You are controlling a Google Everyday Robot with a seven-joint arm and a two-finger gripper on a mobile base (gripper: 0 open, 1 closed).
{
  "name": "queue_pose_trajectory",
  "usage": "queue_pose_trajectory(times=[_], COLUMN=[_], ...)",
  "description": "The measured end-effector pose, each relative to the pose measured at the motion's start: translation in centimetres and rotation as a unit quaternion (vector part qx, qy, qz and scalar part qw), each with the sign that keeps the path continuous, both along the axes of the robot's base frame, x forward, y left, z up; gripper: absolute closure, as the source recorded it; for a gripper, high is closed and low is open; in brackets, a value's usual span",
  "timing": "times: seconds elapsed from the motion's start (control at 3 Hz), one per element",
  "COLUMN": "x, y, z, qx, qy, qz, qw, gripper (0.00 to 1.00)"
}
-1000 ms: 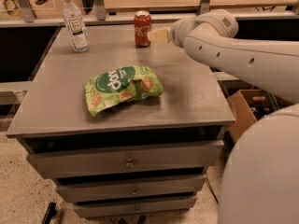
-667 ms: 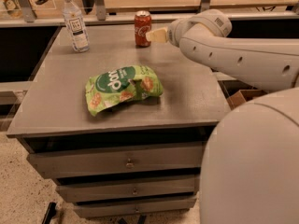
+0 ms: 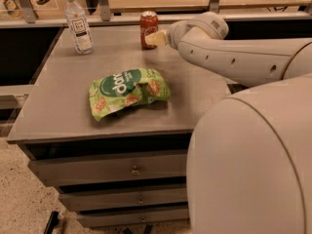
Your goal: Pick coke can
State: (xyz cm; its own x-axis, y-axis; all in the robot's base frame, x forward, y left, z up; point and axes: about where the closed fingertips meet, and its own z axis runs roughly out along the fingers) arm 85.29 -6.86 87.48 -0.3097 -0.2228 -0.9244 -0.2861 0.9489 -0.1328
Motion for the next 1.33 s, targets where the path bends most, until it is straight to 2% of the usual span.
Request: queue_pose_trajectory(times=[0.33,1.0,1.33], x=[1.2,4.2,4.5], y=[1.8,3.8,4.8], z=[-0.1,0.0,-0.8], qx=[0.010,0.023,0.027], qy=[-0.006,-0.024,-0.020], qz=[0.010,0.016,0.023], qw=[0.9999,0.9993,0.9992], gripper=[0.00,0.00,0.00])
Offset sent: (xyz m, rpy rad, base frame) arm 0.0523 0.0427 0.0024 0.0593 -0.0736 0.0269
